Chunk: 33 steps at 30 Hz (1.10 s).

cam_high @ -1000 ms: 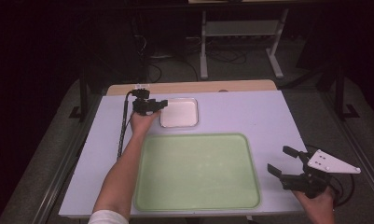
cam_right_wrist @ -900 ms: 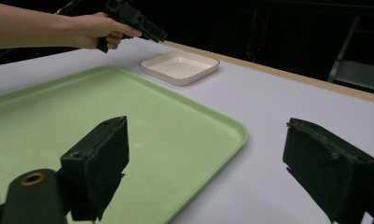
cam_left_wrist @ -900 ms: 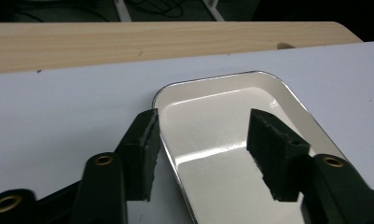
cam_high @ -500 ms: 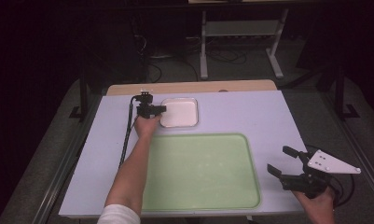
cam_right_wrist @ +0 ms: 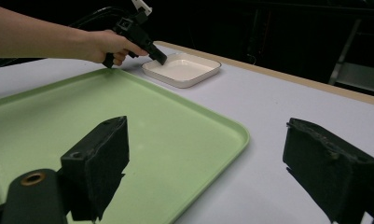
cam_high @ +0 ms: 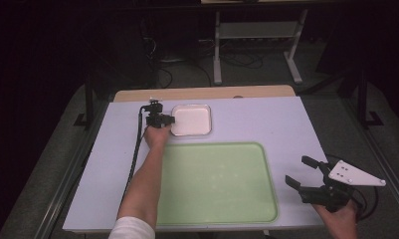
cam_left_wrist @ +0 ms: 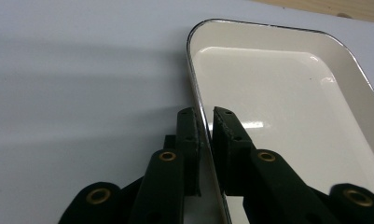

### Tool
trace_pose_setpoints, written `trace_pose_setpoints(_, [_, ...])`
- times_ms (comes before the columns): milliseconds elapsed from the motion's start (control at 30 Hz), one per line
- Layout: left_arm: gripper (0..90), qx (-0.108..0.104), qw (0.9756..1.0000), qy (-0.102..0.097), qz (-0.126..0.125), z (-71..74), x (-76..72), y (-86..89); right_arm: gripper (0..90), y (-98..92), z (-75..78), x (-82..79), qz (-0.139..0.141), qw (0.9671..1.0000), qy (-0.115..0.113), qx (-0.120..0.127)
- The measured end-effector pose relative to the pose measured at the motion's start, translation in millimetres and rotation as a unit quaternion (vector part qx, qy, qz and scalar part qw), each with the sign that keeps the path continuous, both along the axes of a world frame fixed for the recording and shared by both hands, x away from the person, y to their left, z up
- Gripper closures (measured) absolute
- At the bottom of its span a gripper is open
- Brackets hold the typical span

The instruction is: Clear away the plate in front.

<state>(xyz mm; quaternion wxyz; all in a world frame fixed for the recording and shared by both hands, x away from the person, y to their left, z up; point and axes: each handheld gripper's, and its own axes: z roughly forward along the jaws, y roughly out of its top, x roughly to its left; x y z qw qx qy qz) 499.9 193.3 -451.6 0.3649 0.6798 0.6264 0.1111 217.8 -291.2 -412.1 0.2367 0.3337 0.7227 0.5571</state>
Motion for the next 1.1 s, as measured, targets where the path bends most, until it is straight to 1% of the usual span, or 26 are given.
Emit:
trace_pose_setpoints(33, [82.8, 0.0, 1.0, 0.0, 0.0, 0.0, 0.0, 0.0, 13.6, 0.0, 0.0, 0.0, 0.0, 1.0, 0.0, 0.0])
trace_pose_setpoints(133, [83.6, -0.005, 1.0, 0.004, 0.008, 0.2, -0.3, -0.6, 13.6, 0.0, 0.1, -0.1, 0.0, 1.0, 0.0, 0.001])
trace_pose_setpoints(267, [85.9, -0.017, 0.9995, 0.008, 0.025, -0.1, -0.7, 0.2, 13.7, -0.2, 0.0, -0.2, 0.001, 1.0, 0.0, 0.0])
trace_pose_setpoints(300, [86.9, -0.017, 0.9995, 0.008, 0.025, -0.1, -0.7, 0.2, 13.7, -0.2, 0.0, -0.2, 0.001, 1.0, 0.0, 0.0])
trace_pose_setpoints(333, [87.8, -0.033, 0.9989, 0.011, 0.032, -1.0, -0.9, 1.7, 13.8, -0.3, -0.1, -0.4, 0.002, 1.0, 0.0, 0.0])
trace_pose_setpoints(367, [88.2, -0.033, 0.9989, 0.011, 0.032, -1.0, -0.9, 1.7, 13.8, -0.3, -0.1, -0.4, 0.002, 1.0, 0.0, 0.0])
trace_pose_setpoints(433, [88.5, -0.043, 0.9982, 0.012, 0.038, -1.8, -1.0, 2.9, 13.8, -0.6, -0.2, -0.4, 0.002, 1.0, 0.002, 0.001])
trace_pose_setpoints(533, [88.6, -0.047, 0.9978, 0.015, 0.044, -1.4, -1.0, 3.1, 13.8, -0.7, -0.2, -0.4, 0.001, 1.0, 0.002, 0.001])
trace_pose_setpoints(600, [88.6, -0.054, 0.9969, 0.017, 0.056, -0.9, -1.4, 3.5, 13.8, -0.5, -0.4, -0.2, 0.002, 1.0, 0.002, 0.0])
trace_pose_setpoints(633, [88.6, -0.054, 0.9969, 0.017, 0.056, -0.9, -1.4, 3.5, 13.8, -0.5, -0.4, -0.2, 0.002, 1.0, 0.002, 0.0])
trace_pose_setpoints(700, [88.6, -0.063, 0.9956, 0.014, 0.068, 0.4, -2.5, 5.8, 13.8, -0.2, -0.4, -0.3, 0.002, 1.0, 0.001, -0.001])
trace_pose_setpoints(733, [88.6, -0.063, 0.9956, 0.014, 0.068, 0.4, -2.5, 5.8, 13.8, -0.2, -0.4, -0.3, 0.002, 1.0, 0.001, -0.001])
trace_pose_setpoints(767, [88.7, -0.072, 0.9942, 0.007, 0.079, 2.6, -3.7, 8.5, 13.8, -0.2, -0.5, -0.3, 0.002, 1.0, 0.001, -0.001])
trace_pose_setpoints(867, [88.7, -0.084, 0.9917, -0.003, 0.097, 8.0, -6.4, 12.5, 13.8, -0.1, -0.7, -0.3, 0.002, 1.0, 0.002, -0.001])
trace_pose_setpoints(900, [88.7, -0.084, 0.9917, -0.003, 0.097, 8.0, -6.4, 12.5, 13.8, -0.1, -0.7, -0.3, 0.002, 1.0, 0.002, -0.001])
trace_pose_setpoints(933, [88.7, -0.092, 0.9905, -0.009, 0.102, 12.2, -8.0, 14.9, 13.8, 0.0, -0.7, -0.2, 0.002, 1.0, 0.001, -0.001])
trace_pose_setpoints(967, [88.7, -0.092, 0.9905, -0.009, 0.102, 12.2, -8.0, 14.9, 13.7, 0.1, -0.7, 0.0, 0.002, 1.0, 0.001, -0.002])
trace_pose_setpoints(1000, [88.7, -0.094, 0.9898, -0.014, 0.106, 14.6, -8.9, 15.2, 13.7, 0.1, -0.7, 0.0, 0.002, 1.0, 0.001, -0.002])
trace_pose_setpoints(1033, [88.7, -0.101, 0.9889, -0.023, 0.107, 18.8, -10.6, 15.8, 13.7, 0.2, -0.6, -0.1, 0.002, 1.0, 0.001, -0.001])
trace_pose_setpoints(1100, [88.7, -0.105, 0.9882, -0.03, 0.107, 23.4, -12.9, 15.6, 13.8, 0.4, -0.5, -0.1, 0.002, 1.0, 0.001, -0.001])
